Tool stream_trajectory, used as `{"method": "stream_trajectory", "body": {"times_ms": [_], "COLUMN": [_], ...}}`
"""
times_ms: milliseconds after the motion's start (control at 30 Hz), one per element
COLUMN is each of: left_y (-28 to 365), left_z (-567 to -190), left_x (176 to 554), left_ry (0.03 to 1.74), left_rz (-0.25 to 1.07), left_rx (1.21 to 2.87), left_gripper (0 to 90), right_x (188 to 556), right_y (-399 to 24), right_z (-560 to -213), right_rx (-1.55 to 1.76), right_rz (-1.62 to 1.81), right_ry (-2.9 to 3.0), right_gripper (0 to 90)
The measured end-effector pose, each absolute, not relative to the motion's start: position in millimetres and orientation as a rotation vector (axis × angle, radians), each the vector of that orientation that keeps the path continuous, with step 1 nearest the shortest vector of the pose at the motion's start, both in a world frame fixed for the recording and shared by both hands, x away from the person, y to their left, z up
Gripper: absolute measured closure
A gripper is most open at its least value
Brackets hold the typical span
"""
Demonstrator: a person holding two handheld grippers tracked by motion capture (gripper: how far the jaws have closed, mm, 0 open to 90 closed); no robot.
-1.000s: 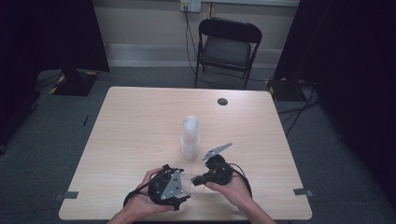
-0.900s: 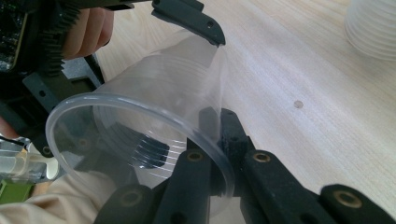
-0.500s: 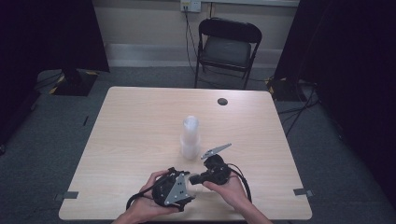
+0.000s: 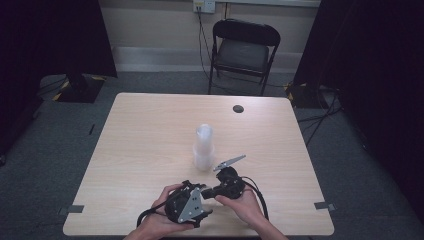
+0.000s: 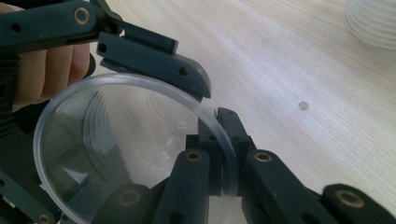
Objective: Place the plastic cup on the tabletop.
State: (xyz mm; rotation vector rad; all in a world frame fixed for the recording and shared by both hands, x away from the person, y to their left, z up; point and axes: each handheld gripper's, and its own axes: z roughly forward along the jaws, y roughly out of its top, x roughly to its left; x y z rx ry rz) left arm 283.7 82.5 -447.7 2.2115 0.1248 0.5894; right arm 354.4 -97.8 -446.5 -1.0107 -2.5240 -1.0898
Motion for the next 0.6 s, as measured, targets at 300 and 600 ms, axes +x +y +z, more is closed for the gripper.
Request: {"method": "stream_trajectory", "body": {"times_ms": [300, 600], "left_y": [84.8, 82.7], "left_z": [-448.3, -450.0], "left_x": [284.6, 284.4], "left_ry": [0.128, 0.129], "left_rz": [0.606, 0.609], "left_rx": [2.183, 2.171], "left_gripper": [26.5, 28.1], "right_x": [353.0, 353.4], "right_y": [-99.5, -99.4], "right_z": [-443.3, -443.8], "right_rx": [-1.024, -1.029], "right_rz": [-1.143, -1.149], "right_ry": [-2.522, -2.505], "right_gripper": [89.7, 88.6]}}
